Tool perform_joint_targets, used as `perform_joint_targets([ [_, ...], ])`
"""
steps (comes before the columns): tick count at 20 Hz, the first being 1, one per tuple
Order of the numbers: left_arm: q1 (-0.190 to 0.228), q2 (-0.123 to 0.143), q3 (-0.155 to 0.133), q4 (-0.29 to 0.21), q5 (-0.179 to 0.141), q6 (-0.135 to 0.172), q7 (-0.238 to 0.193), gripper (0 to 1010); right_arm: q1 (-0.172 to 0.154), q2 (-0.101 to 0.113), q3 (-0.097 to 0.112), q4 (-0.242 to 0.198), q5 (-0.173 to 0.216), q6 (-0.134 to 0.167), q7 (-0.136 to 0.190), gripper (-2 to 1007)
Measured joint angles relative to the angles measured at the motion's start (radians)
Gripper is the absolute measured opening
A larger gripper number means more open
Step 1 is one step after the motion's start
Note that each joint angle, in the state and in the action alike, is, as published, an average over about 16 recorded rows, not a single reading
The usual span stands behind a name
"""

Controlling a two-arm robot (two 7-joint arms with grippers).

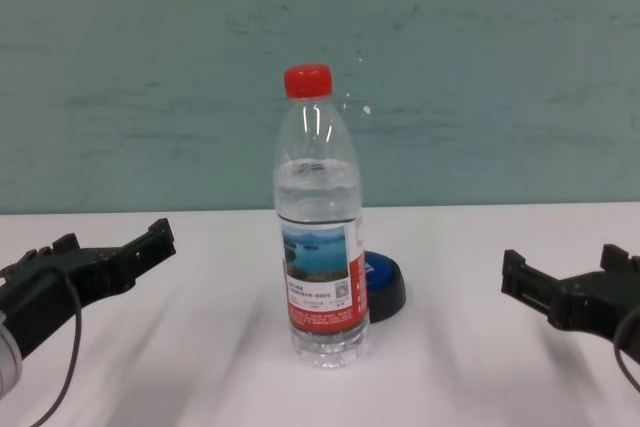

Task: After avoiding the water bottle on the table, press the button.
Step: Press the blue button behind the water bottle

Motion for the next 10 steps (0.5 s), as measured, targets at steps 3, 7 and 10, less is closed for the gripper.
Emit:
perform_joint_targets([
  [3,0.000,0.000,0.000,0.000,0.000,0.000,0.000,1010,0.000,0.000,0.000,0.000,0.000,0.000,0.000,1004],
  [7,0.000,0.000,0.000,0.000,0.000,0.000,0.000,1010,0.000,0.000,0.000,0.000,0.000,0.000,0.000,1004],
  [10,0.000,0.000,0.000,0.000,0.000,0.000,0.000,1010,0.000,0.000,0.000,0.000,0.000,0.000,0.000,1004],
])
